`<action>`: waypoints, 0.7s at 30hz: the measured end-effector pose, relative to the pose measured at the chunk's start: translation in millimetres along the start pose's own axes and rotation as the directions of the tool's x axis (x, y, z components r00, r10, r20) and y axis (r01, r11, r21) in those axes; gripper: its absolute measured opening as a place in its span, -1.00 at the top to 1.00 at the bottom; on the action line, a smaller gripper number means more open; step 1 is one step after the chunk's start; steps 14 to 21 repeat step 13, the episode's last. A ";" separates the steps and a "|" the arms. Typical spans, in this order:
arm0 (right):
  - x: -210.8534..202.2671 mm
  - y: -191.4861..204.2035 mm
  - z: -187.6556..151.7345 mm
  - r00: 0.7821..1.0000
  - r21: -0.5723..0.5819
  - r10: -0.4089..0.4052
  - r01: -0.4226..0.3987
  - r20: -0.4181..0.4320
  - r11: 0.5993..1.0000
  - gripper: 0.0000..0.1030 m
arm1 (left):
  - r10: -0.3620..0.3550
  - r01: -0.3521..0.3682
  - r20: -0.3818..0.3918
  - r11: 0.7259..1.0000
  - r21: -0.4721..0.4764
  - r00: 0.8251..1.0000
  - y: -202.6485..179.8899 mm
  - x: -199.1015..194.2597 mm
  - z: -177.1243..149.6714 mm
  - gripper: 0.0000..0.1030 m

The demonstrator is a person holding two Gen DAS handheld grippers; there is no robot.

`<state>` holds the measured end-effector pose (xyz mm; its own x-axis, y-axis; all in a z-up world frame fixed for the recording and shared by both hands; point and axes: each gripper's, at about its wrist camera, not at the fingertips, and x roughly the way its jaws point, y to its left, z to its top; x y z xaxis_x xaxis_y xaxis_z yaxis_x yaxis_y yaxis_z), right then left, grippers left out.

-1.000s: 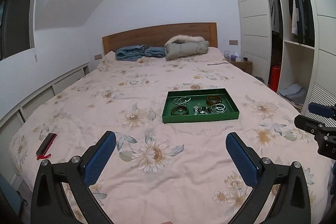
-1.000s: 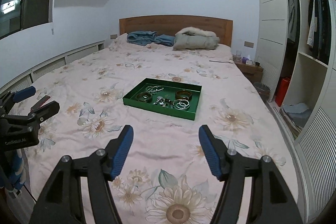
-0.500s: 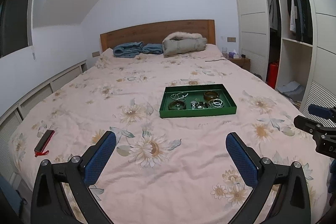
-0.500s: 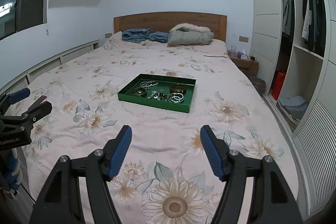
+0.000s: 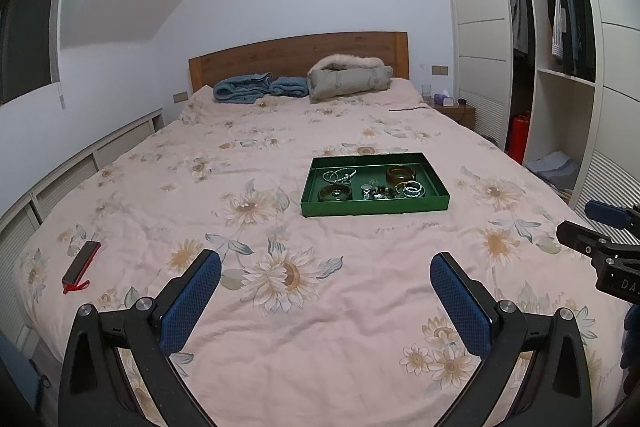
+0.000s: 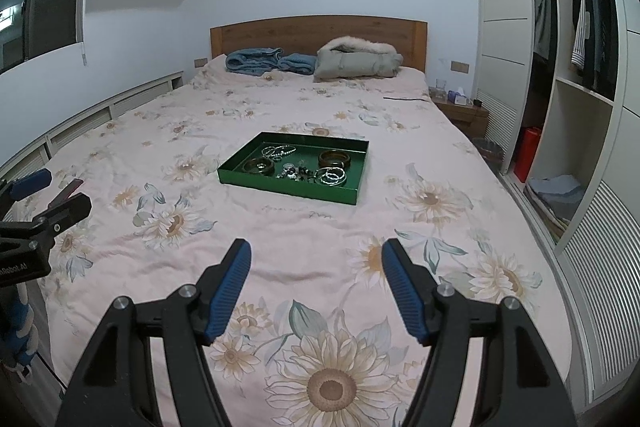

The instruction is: Organize jewelry

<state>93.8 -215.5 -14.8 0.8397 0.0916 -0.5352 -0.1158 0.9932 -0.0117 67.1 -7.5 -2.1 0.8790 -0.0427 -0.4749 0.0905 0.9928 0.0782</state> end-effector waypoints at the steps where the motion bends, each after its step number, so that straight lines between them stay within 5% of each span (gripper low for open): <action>1: 0.0 0.0 0.0 1.000 0.000 0.000 0.000 0.000 1.000 -0.29 | 0.001 -0.001 -0.002 1.000 -0.001 1.000 0.2 0.1 -0.3 -0.99; 21: 0.0 -1.7 -2.9 1.000 0.008 -0.010 0.010 0.000 1.000 -0.29 | 0.000 0.000 -0.024 1.000 -0.010 1.000 2.5 4.6 -2.8 -0.99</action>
